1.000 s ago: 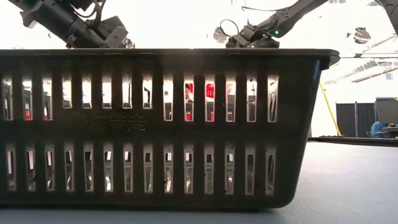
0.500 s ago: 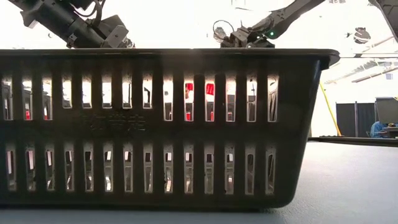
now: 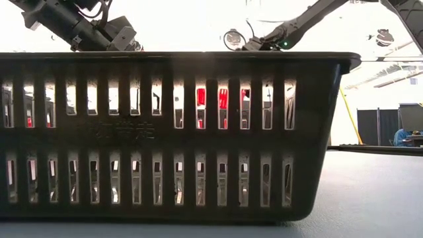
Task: Stack baskets on shelf by color
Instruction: Stack the right red bin on top of the red bin on the shelf
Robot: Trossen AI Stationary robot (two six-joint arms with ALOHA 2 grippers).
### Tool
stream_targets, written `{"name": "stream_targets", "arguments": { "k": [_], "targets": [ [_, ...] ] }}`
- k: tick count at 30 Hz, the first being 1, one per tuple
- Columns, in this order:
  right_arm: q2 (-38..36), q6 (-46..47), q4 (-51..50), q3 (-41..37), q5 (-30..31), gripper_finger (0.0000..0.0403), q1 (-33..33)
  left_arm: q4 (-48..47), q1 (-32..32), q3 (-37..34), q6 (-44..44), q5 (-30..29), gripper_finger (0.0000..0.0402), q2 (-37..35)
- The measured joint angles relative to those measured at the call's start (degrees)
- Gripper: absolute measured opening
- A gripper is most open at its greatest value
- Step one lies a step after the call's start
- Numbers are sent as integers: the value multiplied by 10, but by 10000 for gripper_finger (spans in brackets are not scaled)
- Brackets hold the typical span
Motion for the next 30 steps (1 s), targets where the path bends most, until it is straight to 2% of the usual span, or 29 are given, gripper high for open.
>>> {"name": "stream_targets", "arguments": {
  "k": [8,18,30],
  "targets": [
    [0,-40,2,0,8,3,-20,0,0,0,-3,1,202,0],
    [0,-105,11,0,10,3,-3,0,0,0,-8,1,202,0],
    [-2,-4,10,0,-26,3,-6,-4,0,0,-7,1,202,0]
  ]
}}
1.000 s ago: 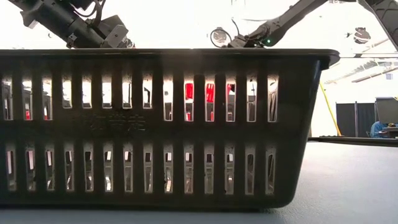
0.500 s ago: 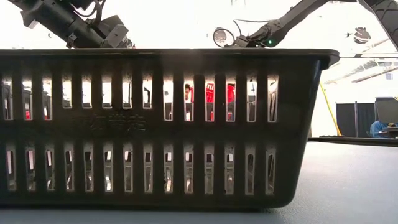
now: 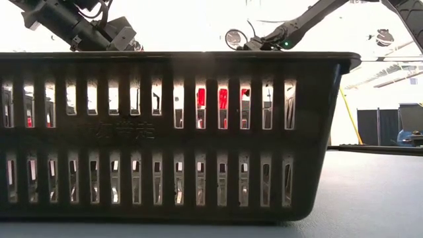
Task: Stack baskets on shelf by color
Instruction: Stack the right red bin on top of the red bin on the shelf
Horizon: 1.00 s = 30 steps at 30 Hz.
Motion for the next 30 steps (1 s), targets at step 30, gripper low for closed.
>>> {"name": "stream_targets", "arguments": {
  "k": [30],
  "targets": [
    [39,7,-21,1,79,57,-1,0,0,0,7,11,202,0]
  ]
}}
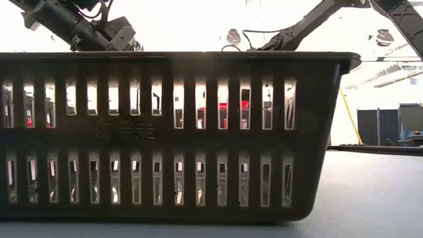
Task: Stack baskets on shelf by color
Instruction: Stack the right red bin on top of the red bin on the shelf
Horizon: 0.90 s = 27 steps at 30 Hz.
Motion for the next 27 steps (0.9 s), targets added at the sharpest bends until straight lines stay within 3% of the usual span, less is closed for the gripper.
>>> {"name": "stream_targets", "arguments": {
  "k": [7,13,16,20,22,27],
  "targets": [
    [-18,18,50,0,2,146,0,0,0,0,0,0,202,0],
    [-79,10,29,-4,25,176,38,-13,0,0,0,0,202,0],
    [-118,-17,26,-41,109,170,116,-24,-1,0,0,0,202,0],
    [-145,24,96,-119,333,163,230,-29,-5,0,0,-1,202,0],
    [-153,38,131,-149,406,164,269,-28,-8,0,0,-2,202,0],
    [-152,56,160,-186,431,177,314,-29,-20,0,-5,-3,202,0]
  ]
}}
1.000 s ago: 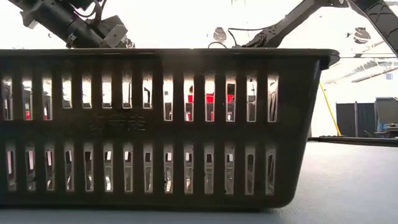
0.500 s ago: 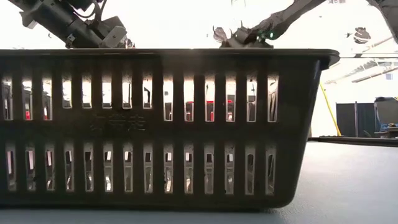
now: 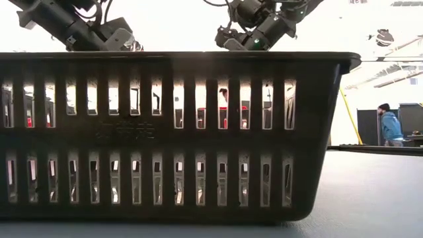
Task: Stack baskets on shelf by color
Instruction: Stack the right red bin on top of the red bin on the shelf
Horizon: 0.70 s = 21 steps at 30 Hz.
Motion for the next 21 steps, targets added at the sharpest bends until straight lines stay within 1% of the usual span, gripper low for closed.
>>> {"name": "stream_targets", "arguments": {
  "k": [7,8,13,17,21],
  "targets": [
    [23,-11,2,-3,-7,191,3,4,-7,0,0,0,202,0],
    [30,-13,0,-4,-14,191,1,4,-7,0,0,-1,202,0],
    [57,-31,1,-4,-14,181,-4,4,-7,0,6,-7,202,0],
    [59,-49,1,-4,-14,155,-5,3,-7,0,8,-7,202,0],
    [59,-62,-5,-4,-16,100,-15,0,-7,0,11,-8,202,0]
  ]
}}
